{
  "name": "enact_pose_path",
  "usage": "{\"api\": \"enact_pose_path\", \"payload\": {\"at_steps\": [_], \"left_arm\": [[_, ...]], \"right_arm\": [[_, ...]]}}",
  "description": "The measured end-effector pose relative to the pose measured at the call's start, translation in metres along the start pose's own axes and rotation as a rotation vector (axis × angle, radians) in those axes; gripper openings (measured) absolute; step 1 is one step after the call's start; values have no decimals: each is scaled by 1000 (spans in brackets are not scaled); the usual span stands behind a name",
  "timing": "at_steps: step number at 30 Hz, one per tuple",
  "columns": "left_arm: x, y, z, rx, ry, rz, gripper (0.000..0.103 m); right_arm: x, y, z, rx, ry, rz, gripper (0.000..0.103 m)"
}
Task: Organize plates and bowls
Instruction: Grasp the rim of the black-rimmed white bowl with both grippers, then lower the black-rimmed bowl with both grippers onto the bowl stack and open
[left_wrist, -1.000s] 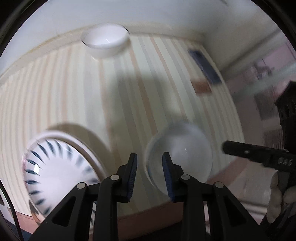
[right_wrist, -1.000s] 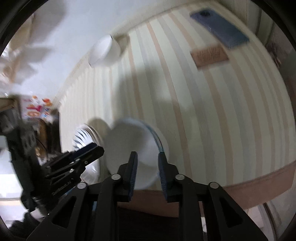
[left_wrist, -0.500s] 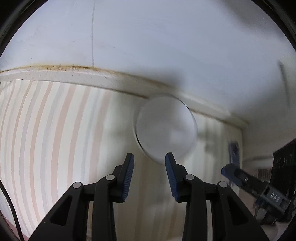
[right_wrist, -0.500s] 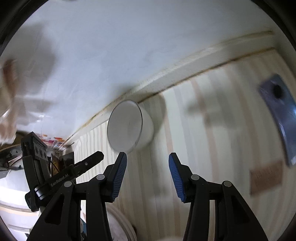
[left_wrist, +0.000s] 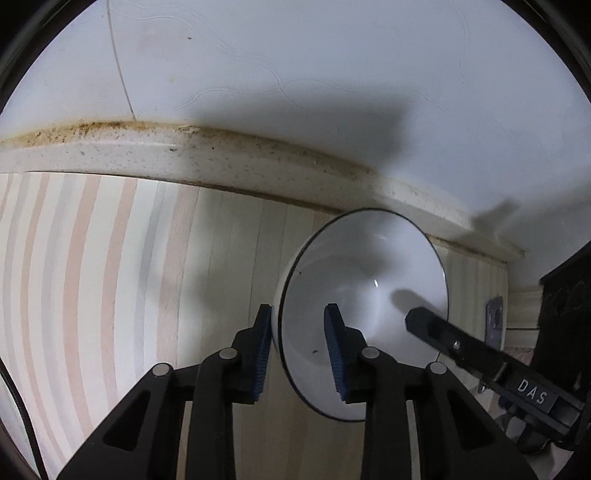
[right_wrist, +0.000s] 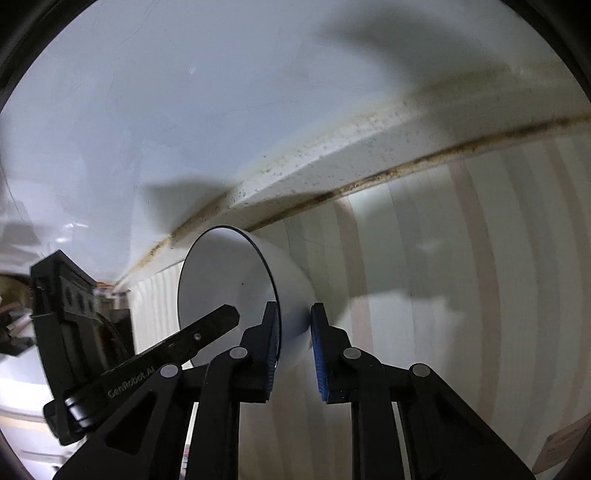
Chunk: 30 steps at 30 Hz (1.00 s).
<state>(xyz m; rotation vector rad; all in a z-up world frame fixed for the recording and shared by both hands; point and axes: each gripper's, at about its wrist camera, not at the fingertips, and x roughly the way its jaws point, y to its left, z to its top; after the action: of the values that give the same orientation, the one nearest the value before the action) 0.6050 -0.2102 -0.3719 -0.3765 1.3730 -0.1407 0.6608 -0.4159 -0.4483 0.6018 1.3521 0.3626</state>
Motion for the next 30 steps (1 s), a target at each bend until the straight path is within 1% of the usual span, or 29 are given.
{"api": "enact_pose_path", "payload": {"at_steps": [7,11,12,17,19,20,22,27,28,30], "left_arm": [[-10,-13,-13,29,-18,3,25],[-19,-25,-20,64,-41,-7,25],[-25,-22,-22,72,-45,-8,25],[-50,-37,-43,114,-56,-29,25],[-58,-43,-52,135,-54,-33,25],[-62,-46,-59,146,-54,-38,25],[-71,-52,-72,170,-53,-48,25],[-100,-57,-106,224,-52,-88,25],[-98,-67,-114,231,-53,-93,25],[-106,-72,-128,250,-57,-107,25]], "right_arm": [[-5,5,-9,-14,-8,-25,18],[-22,9,-20,-27,-31,-39,18],[-26,11,-23,-30,-38,-43,18],[-55,17,-42,-33,-76,-50,18],[-70,20,-55,-34,-91,-55,18],[-85,12,-57,-34,-98,-57,18],[-104,11,-72,-39,-115,-69,18],[-138,12,-116,-10,-150,-82,18],[-145,10,-123,-4,-156,-82,18],[-160,9,-144,7,-169,-84,18]]}}
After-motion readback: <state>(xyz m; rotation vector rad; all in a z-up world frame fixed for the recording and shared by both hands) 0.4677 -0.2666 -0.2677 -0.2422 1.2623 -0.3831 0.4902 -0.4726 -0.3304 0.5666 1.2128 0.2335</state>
